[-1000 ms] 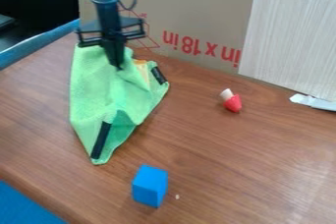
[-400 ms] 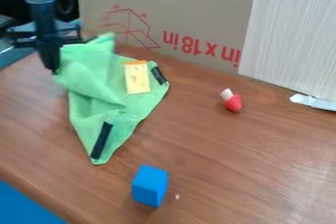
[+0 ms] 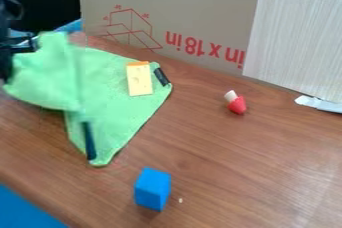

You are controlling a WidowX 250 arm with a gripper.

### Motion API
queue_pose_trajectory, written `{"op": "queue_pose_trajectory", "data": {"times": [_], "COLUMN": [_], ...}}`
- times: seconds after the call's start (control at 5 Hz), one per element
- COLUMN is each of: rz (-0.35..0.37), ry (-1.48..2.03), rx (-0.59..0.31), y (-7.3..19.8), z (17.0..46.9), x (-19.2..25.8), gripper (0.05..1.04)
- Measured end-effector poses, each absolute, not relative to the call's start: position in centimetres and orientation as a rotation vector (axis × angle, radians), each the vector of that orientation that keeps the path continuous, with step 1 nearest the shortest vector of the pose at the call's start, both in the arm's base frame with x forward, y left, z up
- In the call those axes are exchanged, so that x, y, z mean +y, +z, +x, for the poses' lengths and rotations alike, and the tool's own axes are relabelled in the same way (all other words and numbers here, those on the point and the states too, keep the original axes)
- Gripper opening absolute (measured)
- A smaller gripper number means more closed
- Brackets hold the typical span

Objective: Unfold cloth from top right to bottom left

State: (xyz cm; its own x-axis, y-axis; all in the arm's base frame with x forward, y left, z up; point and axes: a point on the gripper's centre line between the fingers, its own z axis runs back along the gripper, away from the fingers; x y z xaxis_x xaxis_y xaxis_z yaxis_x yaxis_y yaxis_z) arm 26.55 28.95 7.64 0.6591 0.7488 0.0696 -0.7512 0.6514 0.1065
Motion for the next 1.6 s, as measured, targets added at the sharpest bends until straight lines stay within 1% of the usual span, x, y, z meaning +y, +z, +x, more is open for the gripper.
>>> {"op": "queue_pose_trajectory", "data": {"times": [0.4,0.8,1.0,1.2,1.4,1.6], "rz": [0.153,0.148,0.153,0.239,0.343,0.398], "ry": [0.788,0.71,0.692,0.784,0.903,0.953], "rx": [0.028,0.096,0.095,0.004,-0.067,-0.11], "y": [6.8,7.1,6.4,8.1,8.8,10.1], "z": [23.5,21.1,20.5,20.3,21.3,24.4], "x": [34.4,35.9,35.8,35.9,35.4,33.2], "gripper": [0.05,0.064,0.19,0.424,0.723,0.975]}}
